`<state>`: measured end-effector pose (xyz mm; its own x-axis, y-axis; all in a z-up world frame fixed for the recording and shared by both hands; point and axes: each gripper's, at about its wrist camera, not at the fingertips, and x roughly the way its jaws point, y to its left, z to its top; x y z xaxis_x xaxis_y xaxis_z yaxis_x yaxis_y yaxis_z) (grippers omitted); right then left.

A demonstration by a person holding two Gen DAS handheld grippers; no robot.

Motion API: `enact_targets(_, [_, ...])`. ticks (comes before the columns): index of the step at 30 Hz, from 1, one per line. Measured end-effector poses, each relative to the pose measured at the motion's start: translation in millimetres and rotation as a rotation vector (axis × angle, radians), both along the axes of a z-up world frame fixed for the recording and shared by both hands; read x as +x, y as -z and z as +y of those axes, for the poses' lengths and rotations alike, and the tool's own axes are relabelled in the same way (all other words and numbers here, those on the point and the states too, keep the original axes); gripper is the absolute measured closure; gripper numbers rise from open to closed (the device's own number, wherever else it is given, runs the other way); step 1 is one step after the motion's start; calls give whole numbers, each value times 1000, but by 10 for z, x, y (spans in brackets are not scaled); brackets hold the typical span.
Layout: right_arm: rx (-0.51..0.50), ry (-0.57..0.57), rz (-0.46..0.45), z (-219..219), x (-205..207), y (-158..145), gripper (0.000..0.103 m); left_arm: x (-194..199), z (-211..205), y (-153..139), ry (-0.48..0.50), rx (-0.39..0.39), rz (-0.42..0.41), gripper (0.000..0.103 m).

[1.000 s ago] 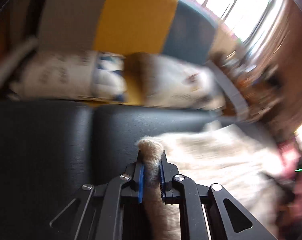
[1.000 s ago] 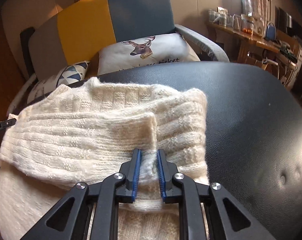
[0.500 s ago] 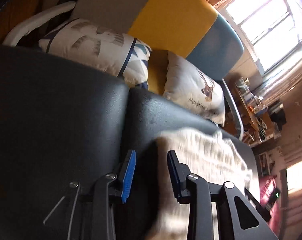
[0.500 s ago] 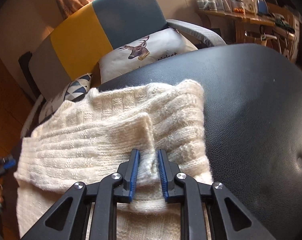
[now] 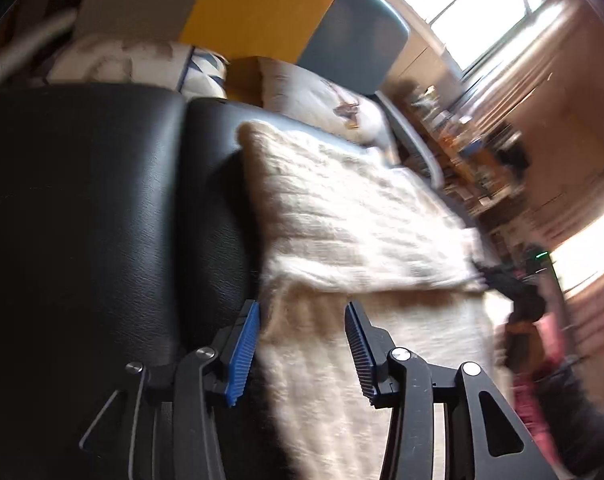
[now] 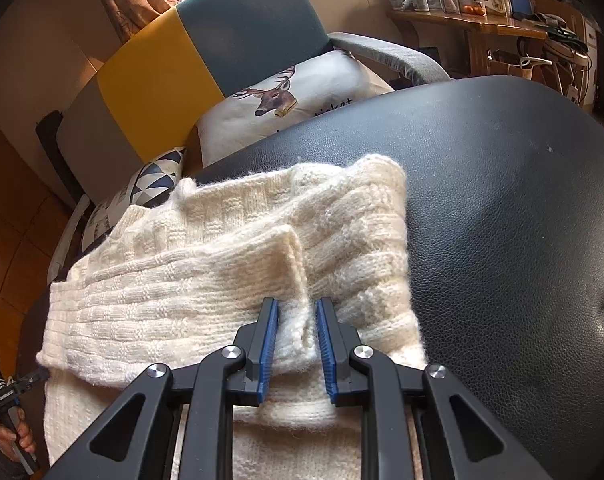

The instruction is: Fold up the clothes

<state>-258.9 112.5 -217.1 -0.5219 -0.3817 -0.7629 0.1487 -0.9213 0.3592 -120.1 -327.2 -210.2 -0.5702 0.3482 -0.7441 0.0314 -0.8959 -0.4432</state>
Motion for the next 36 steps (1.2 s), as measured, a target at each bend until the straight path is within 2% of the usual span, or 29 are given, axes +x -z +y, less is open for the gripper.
enact_targets(1, [-4,2,-1,4,2,4,84,-29,14,29,-17,-37,-18,61])
enact_targets(3, [-16,6,-11,24,-2,0,83,-50,10,58,-70,-95,-32,87])
enact_targets(6, [-39,48,-29,126,5,-68,84,-21,13,54,-154,-85,-20,96])
enact_targets(8, [18,70,21,100,60,-240,83,67,121,33,-194,-140,-1,97])
enact_targets(12, [86,-134,176,-439,201,-726,80,157,281,50,-223,-180,2,98])
enact_targets(14, [72,-339,217,-941,309,-896,80,144,286,60,-225,-173,-1,97])
enact_targets(16, [33,-567,206,-1559,443,-934,80,166,226,88,-238,-151,-9,97])
enact_targets(18, [0,-736,156,-2149,526,-863,80,164,158,108,-257,-111,-13,96])
enact_targets(21, [33,-863,98,-2893,540,-658,80,202,112,127,-273,-83,-5,95])
enact_targets(22, [53,-883,84,-3094,527,-584,80,220,128,130,-272,-95,2,95])
enact_targets(26, [144,-842,32,-3553,270,-247,80,253,209,122,-265,-160,32,96])
enact_targets(28, [188,-810,29,-3686,192,-120,86,296,254,115,-262,-210,45,97])
enact_targets(32, [190,-778,51,-3721,152,-86,86,396,320,137,-253,-293,57,97])
enact_targets(36, [146,-750,52,-3592,146,-144,85,439,241,138,-247,-251,46,97])
